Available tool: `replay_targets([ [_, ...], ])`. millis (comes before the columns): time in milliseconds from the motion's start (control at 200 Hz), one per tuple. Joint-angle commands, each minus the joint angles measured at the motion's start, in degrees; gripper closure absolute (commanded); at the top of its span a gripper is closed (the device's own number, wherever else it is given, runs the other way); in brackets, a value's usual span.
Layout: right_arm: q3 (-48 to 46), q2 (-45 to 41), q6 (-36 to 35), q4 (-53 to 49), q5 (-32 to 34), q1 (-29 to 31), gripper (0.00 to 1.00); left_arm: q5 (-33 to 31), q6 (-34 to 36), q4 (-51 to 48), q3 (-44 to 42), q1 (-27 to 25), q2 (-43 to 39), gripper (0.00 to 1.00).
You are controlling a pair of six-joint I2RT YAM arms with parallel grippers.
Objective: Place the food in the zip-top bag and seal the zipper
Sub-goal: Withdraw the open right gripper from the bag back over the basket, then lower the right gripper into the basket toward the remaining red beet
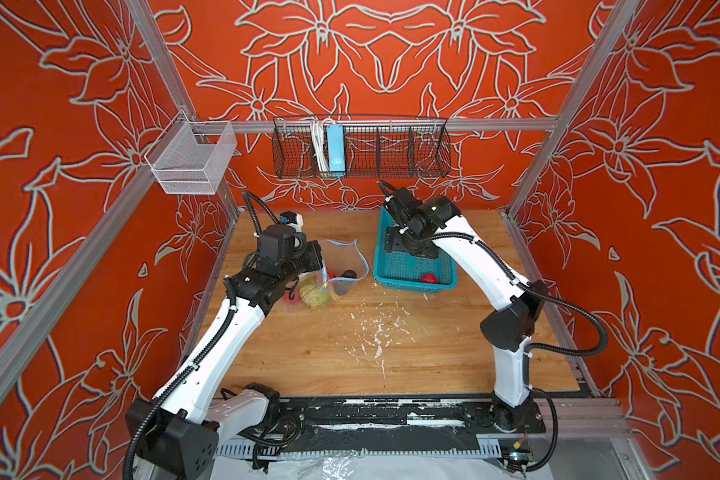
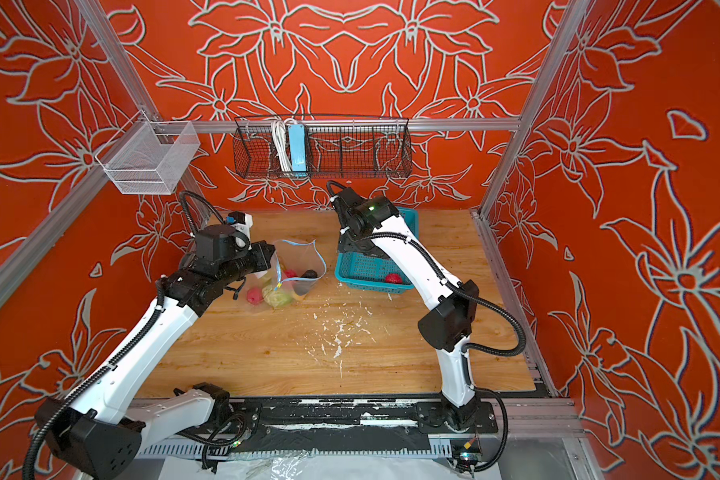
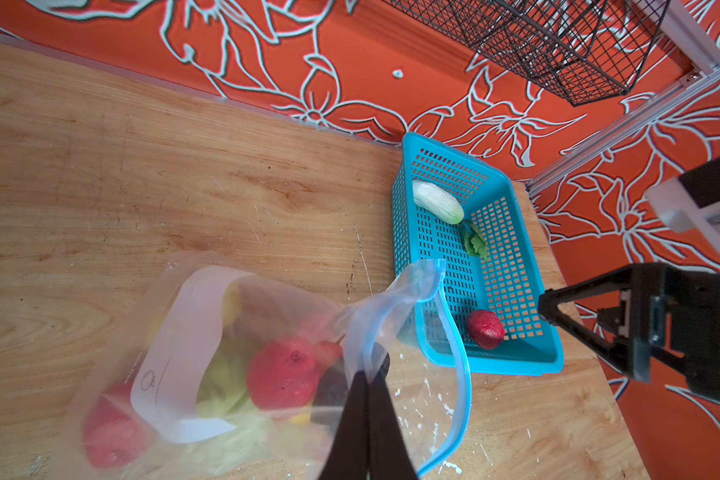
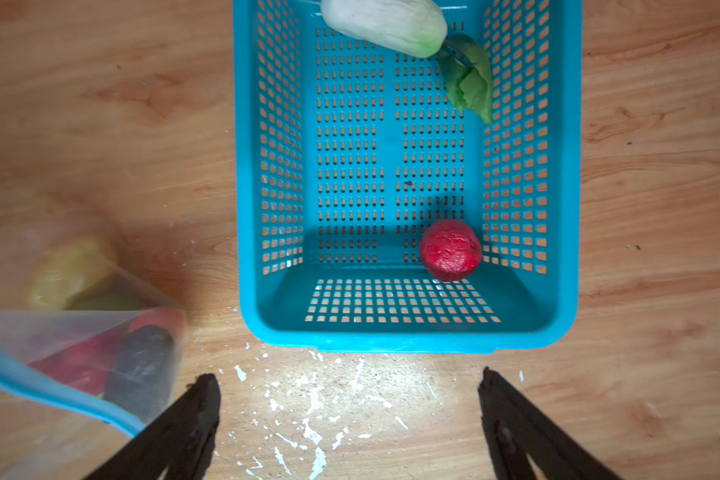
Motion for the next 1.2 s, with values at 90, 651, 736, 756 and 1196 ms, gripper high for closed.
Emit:
replay_targets([
  [90, 0.3, -0.3, -3.6, -2.6, 4.0, 0.0, 0.02, 0.0, 0.0, 1.6, -0.3, 0.4, -0.8, 1.00],
  [651, -26.3, -12.0, -3.0, 12.3, 0.0, -8.0, 0.02, -0.1, 0.0, 1.5, -0.3, 0.4, -0.6, 1.00],
  [736, -26.5, -11.1, -3.7, 11.6, -0.3, -9.0, 0.02, -0.1, 0.0, 1.5, -0.3, 0.4, -0.4, 1.00],
  [756, -26.6, -10.8, -3.9, 11.5, -0.4, -9.1, 0.02, -0.1, 0.1, 1.5, -0.3, 0.4, -0.5, 1.00],
  [1196, -23.9, -2.6, -7.1, 11.6, -4.8, -10.2, 0.02, -0.4, 0.2, 1.4, -0.3, 0.4, -0.2, 1.00],
])
